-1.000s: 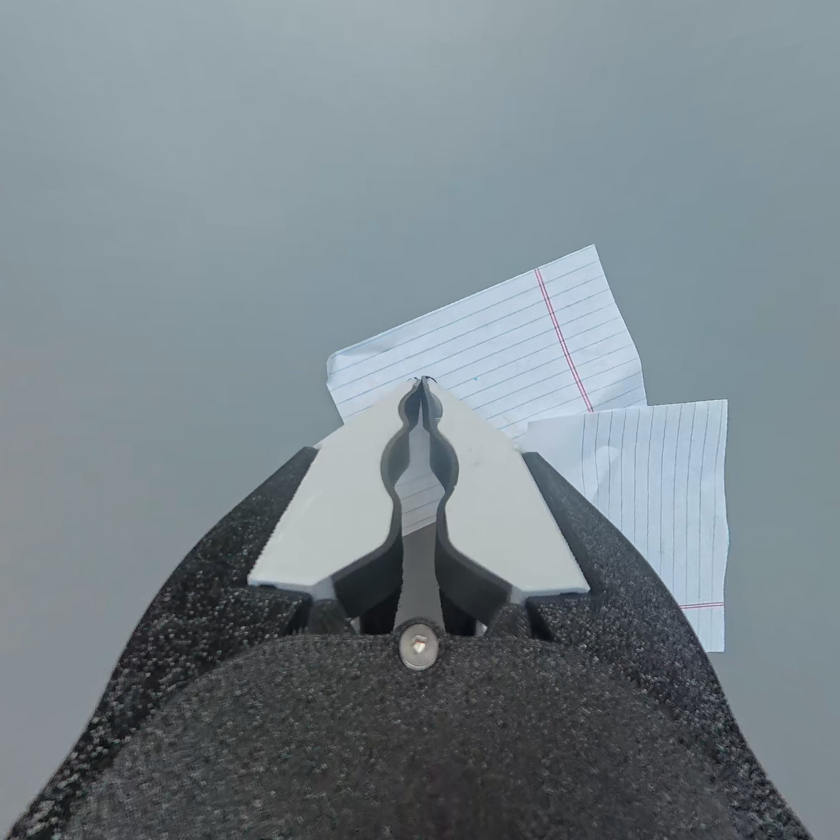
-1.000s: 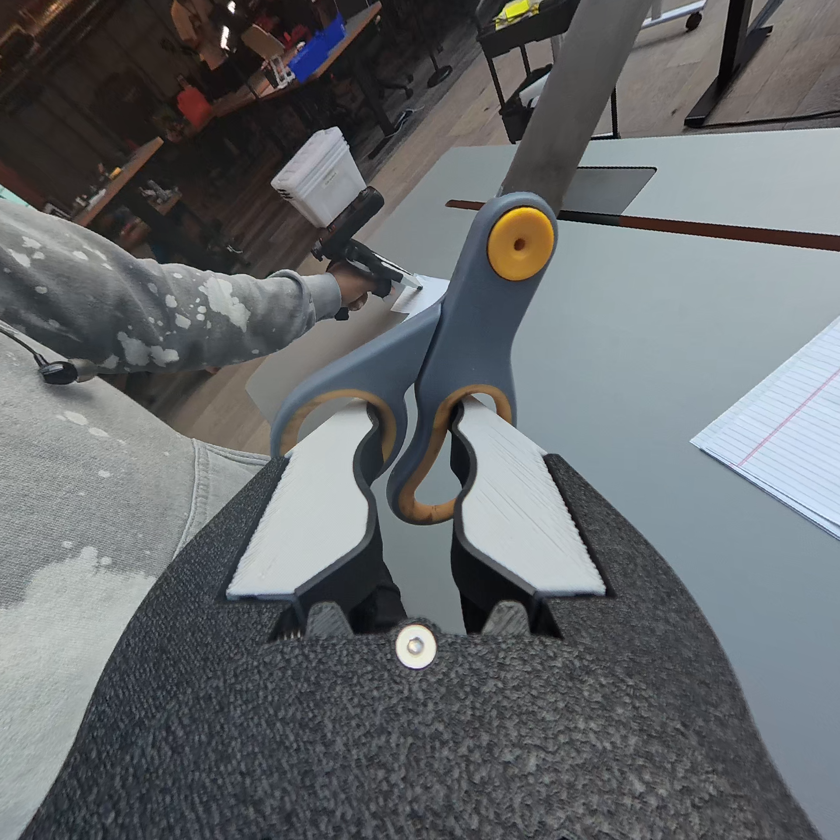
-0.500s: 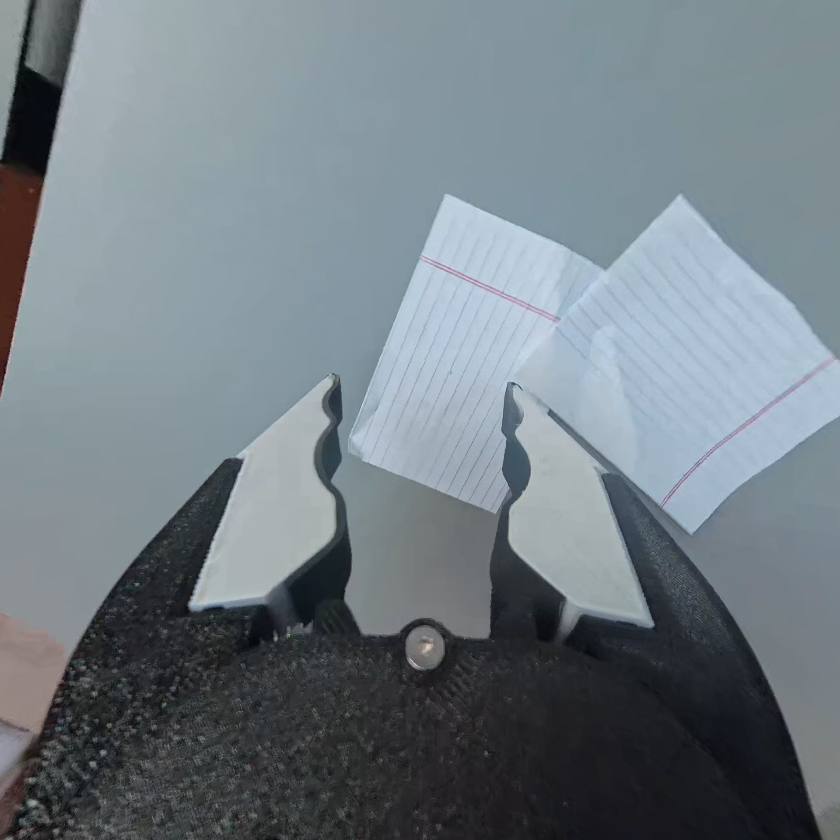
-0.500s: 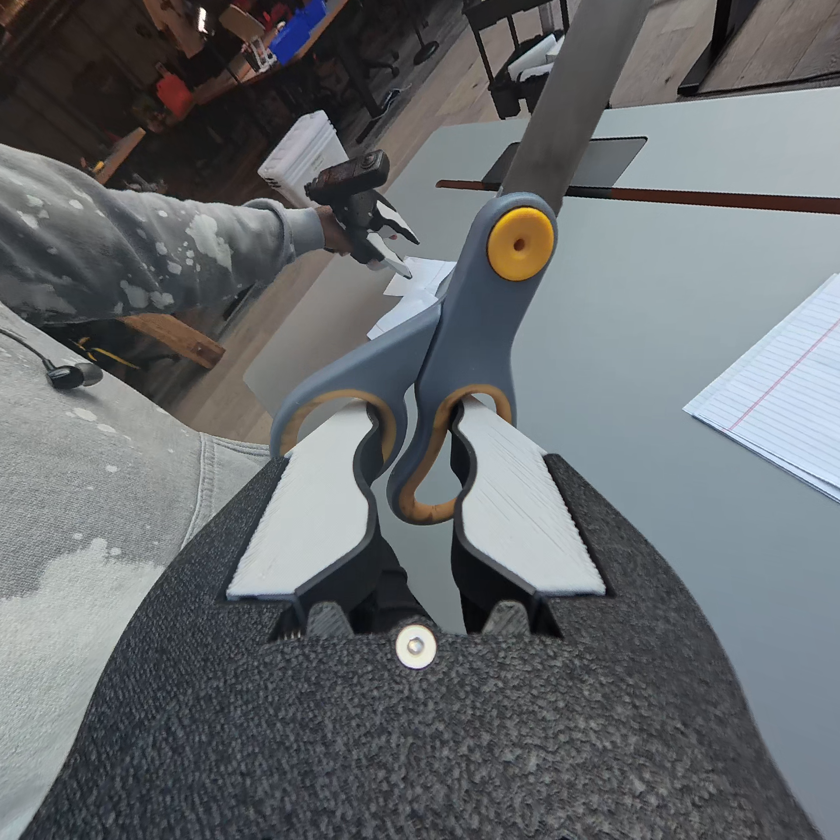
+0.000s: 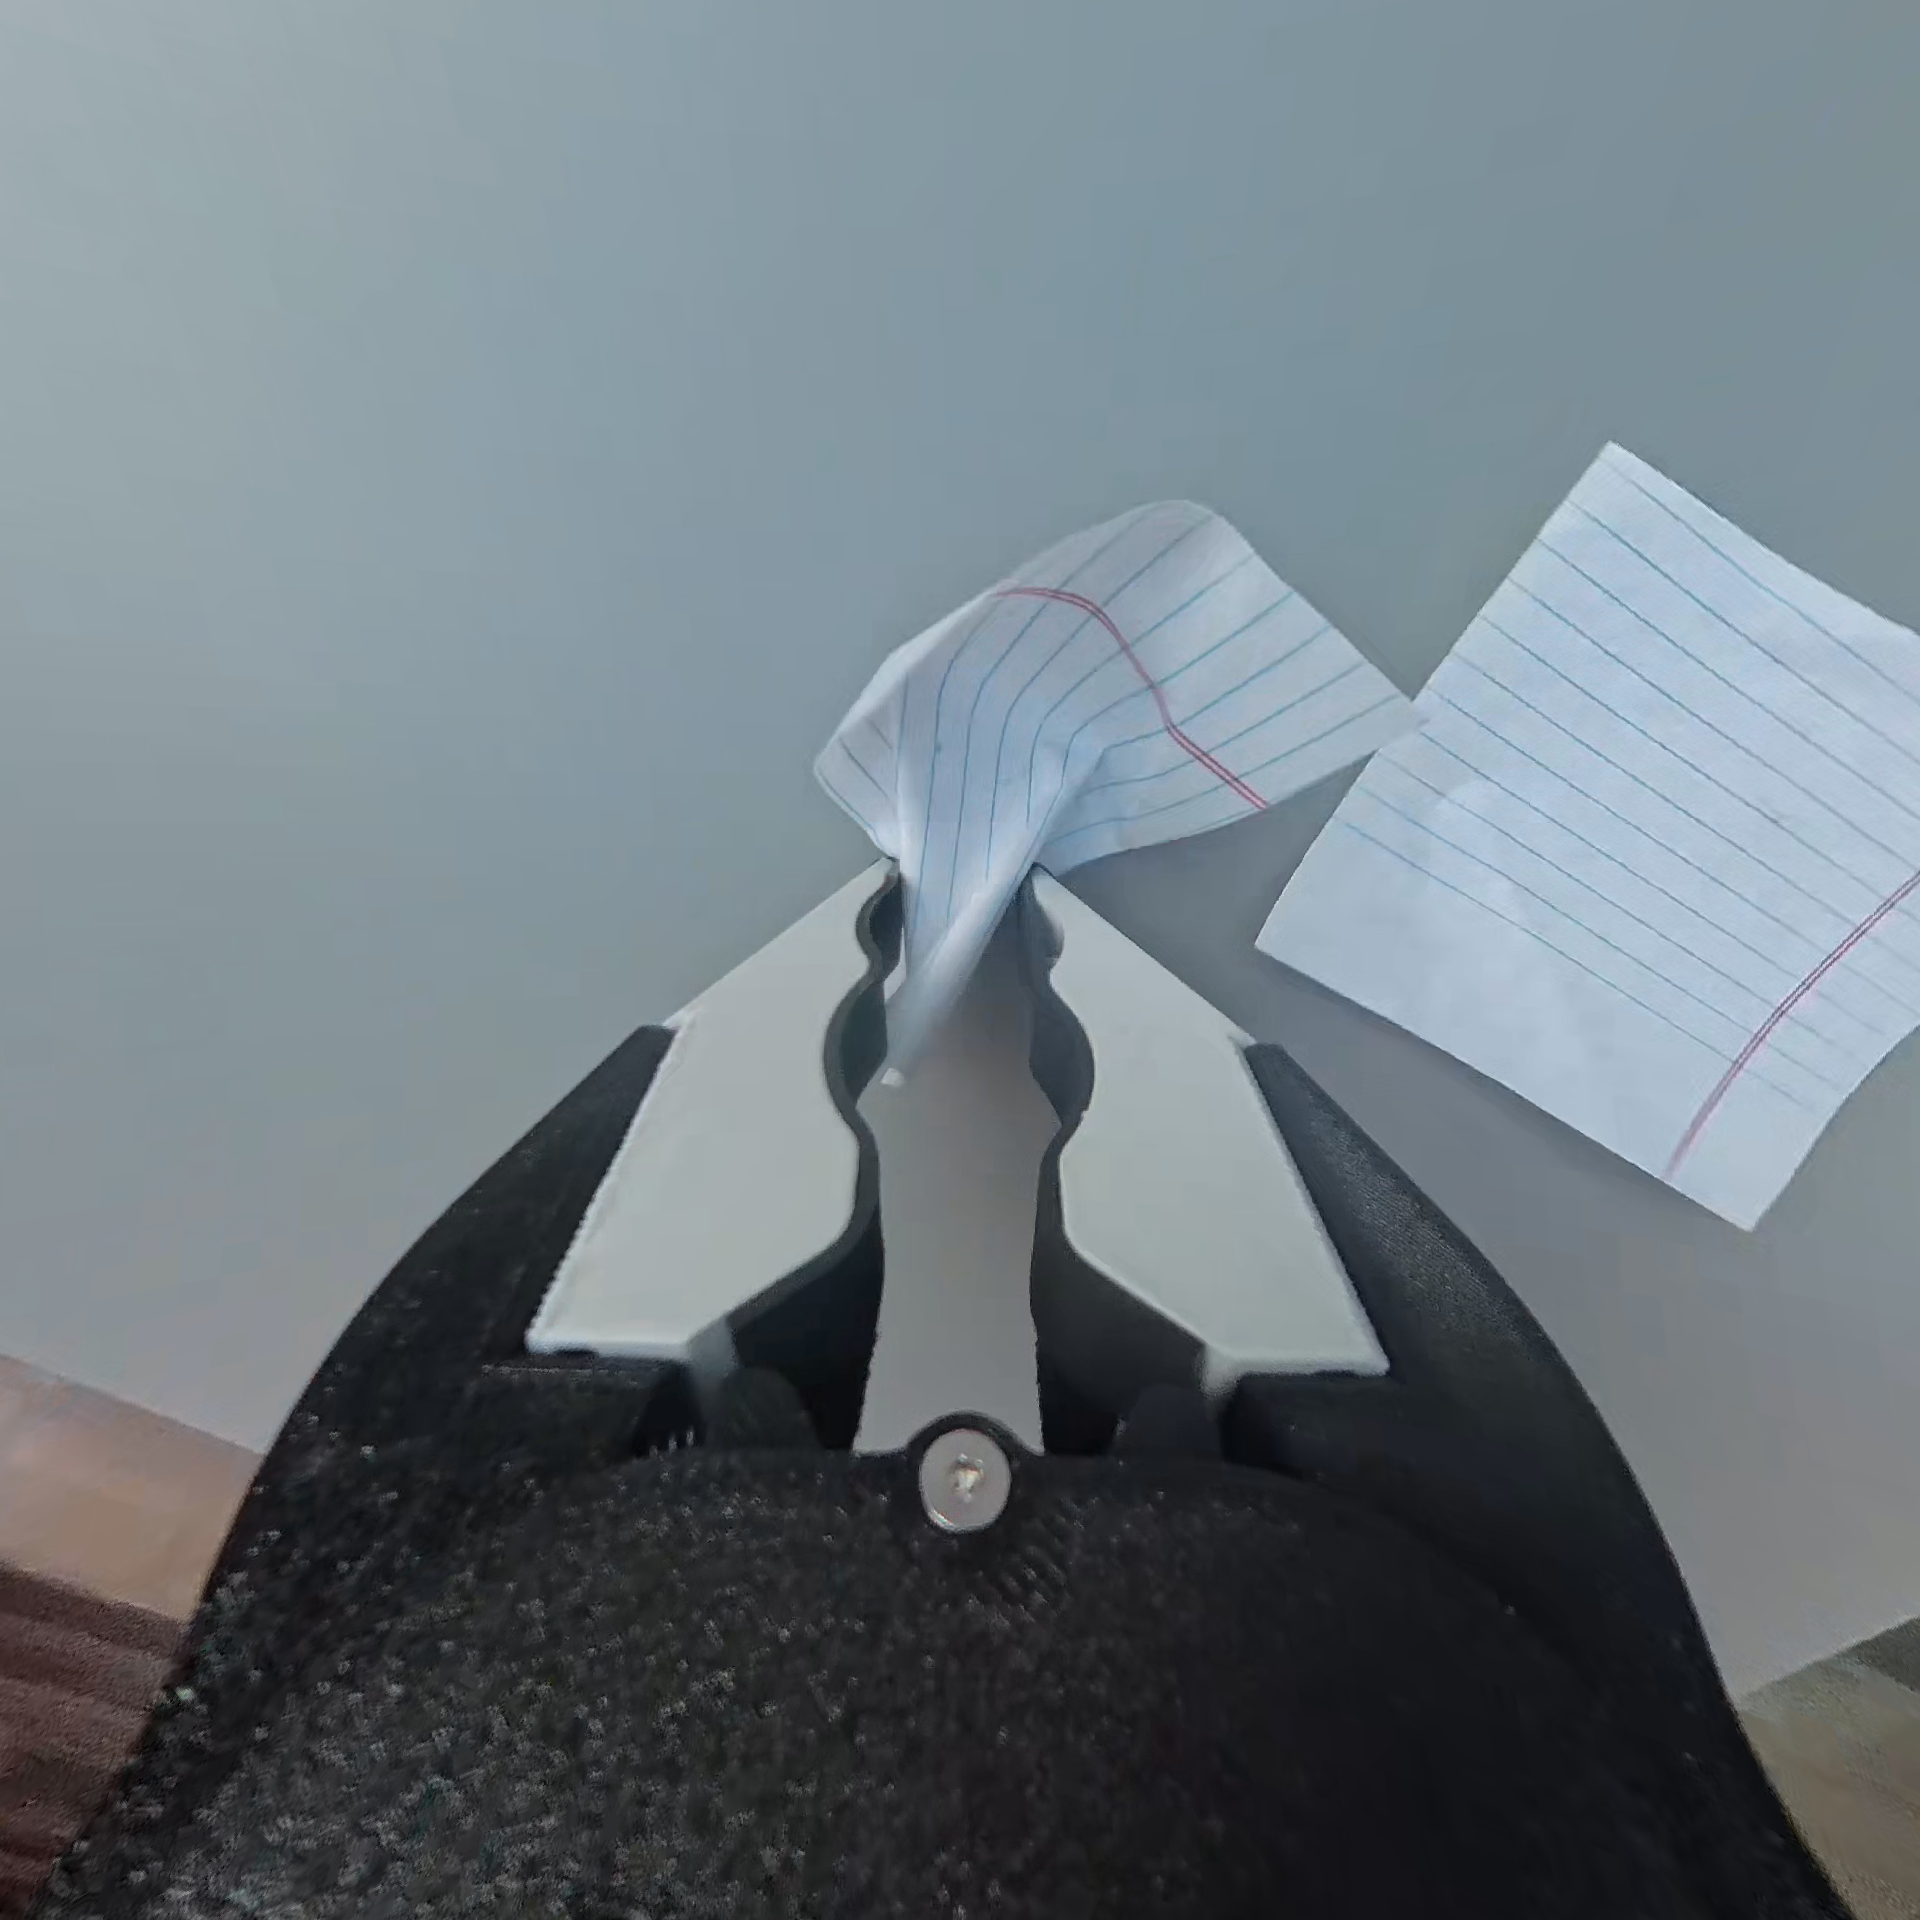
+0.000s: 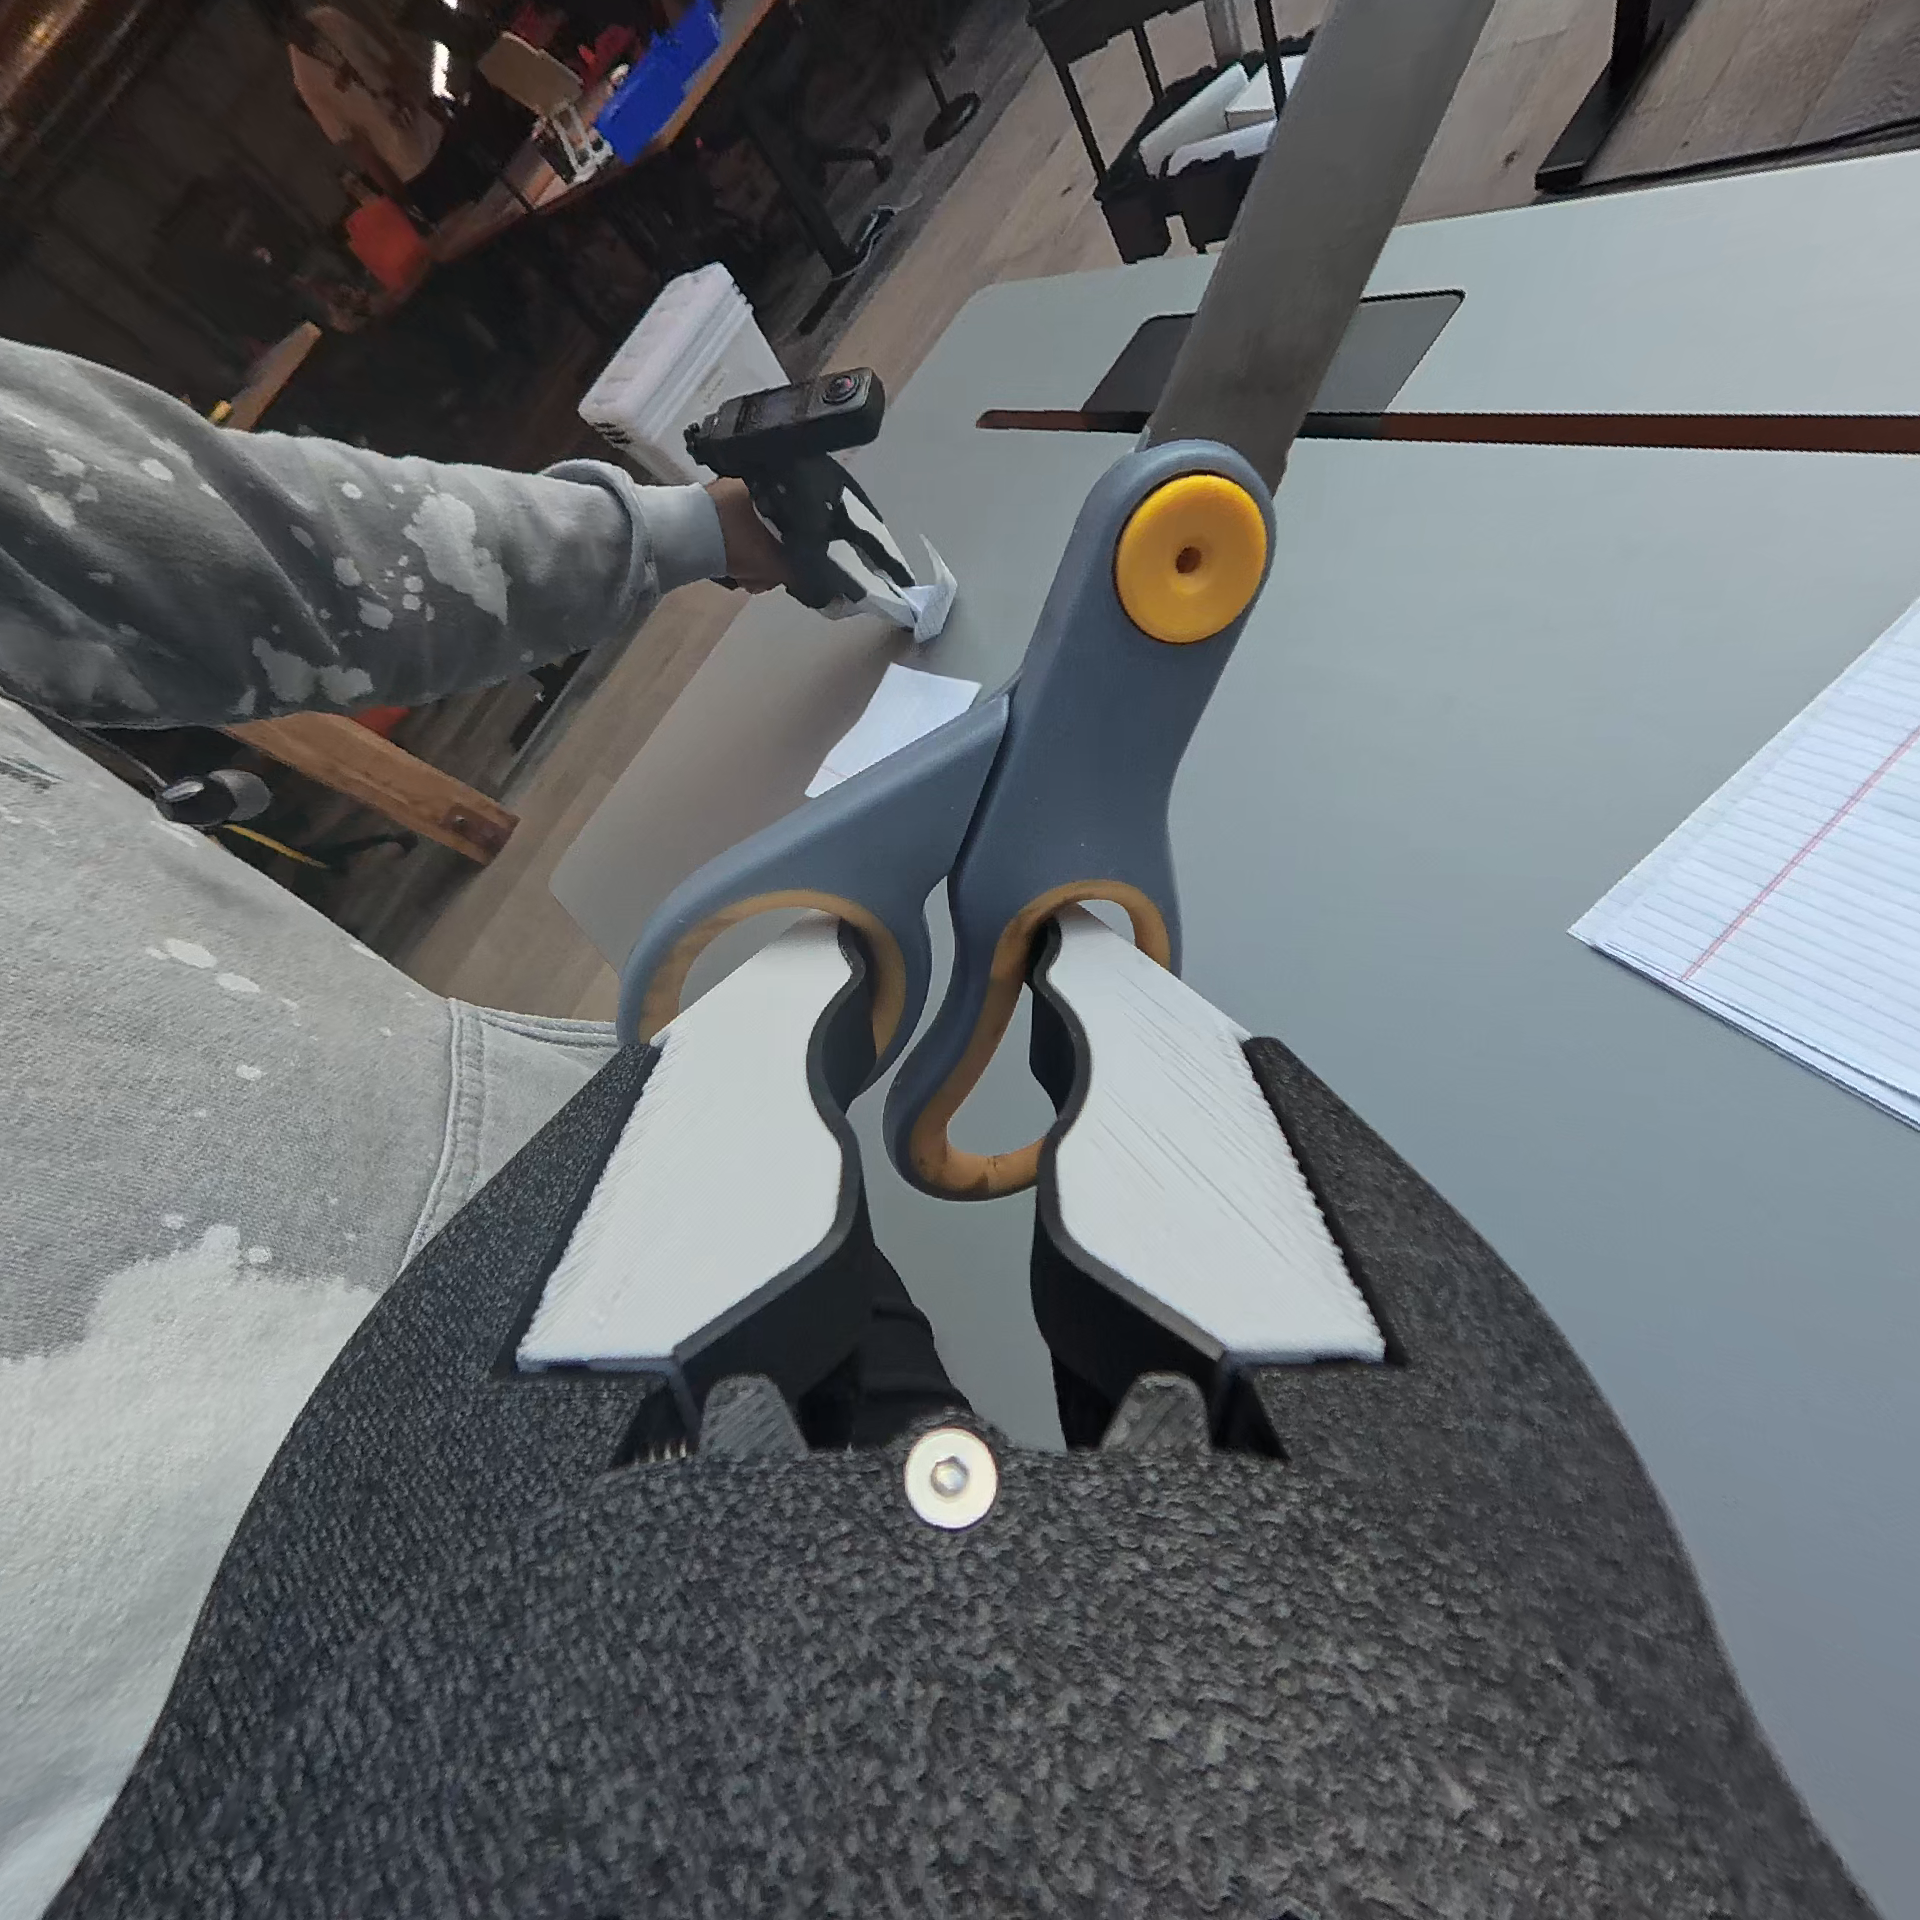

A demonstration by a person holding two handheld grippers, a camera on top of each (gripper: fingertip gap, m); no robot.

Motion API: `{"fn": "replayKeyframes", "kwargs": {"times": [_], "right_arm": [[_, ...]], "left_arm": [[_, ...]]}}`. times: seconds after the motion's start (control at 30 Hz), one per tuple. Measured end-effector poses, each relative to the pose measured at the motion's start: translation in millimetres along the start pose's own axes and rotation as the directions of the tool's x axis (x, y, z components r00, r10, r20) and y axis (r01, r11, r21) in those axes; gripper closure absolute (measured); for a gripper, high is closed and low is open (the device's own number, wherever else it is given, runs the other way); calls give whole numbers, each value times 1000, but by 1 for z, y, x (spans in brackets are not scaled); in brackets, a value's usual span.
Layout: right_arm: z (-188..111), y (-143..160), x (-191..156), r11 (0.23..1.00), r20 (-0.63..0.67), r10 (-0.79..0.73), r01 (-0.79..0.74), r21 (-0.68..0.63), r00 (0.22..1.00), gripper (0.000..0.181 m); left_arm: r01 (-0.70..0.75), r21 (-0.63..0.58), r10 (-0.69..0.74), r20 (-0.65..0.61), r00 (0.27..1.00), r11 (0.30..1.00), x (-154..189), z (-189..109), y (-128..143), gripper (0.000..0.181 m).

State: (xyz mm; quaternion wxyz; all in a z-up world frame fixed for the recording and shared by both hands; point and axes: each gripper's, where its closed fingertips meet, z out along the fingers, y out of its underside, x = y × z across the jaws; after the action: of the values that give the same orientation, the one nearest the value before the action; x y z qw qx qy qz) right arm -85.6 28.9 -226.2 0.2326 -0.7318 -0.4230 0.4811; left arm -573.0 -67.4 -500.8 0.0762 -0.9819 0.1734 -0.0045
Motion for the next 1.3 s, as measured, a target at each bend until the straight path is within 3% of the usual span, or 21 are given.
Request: {"fn": "replayKeyframes", "kwargs": {"times": [0.1,0.2,0.3,0.43,0.53,0.7,0.93,1.03,1.17,1.23,1.3], "right_arm": [[2,0,0,1000,18,-1,1,-2,1000,157],[4,0,2,1000,36,-3,3,-2,999,157],[6,-1,4,1000,56,-1,0,14,998,157],[10,-2,3,999,99,3,-8,46,995,157],[13,0,4,999,130,1,-8,51,992,157],[13,4,7,998,181,-5,-5,57,983,158],[0,9,19,998,225,0,-15,68,974,158],[-8,11,26,997,227,10,-26,71,974,158],[-15,12,34,996,218,19,-36,78,976,158],[-16,11,36,996,216,22,-40,79,976,158],[-15,10,36,997,214,20,-37,73,977,158]], "left_arm": [[180,45,-180,-3,984,983,-6,-12,6,162],[412,75,-408,-63,911,908,-2,-33,11,161],[664,75,-643,-189,742,744,26,-55,8,156],[860,15,-827,-263,496,511,79,-62,14,156],[930,-48,-901,-268,341,366,118,-51,20,152],[965,-103,-948,-239,213,242,157,-33,17,141],[992,-69,-987,-124,100,109,159,-18,16,121],[992,-53,-985,-135,106,114,159,-19,7,110],[978,17,-975,-72,208,208,152,-29,12,117],[945,102,-948,-35,317,312,139,-36,11,126],[874,153,-883,-11,469,462,130,-39,2,131]]}}
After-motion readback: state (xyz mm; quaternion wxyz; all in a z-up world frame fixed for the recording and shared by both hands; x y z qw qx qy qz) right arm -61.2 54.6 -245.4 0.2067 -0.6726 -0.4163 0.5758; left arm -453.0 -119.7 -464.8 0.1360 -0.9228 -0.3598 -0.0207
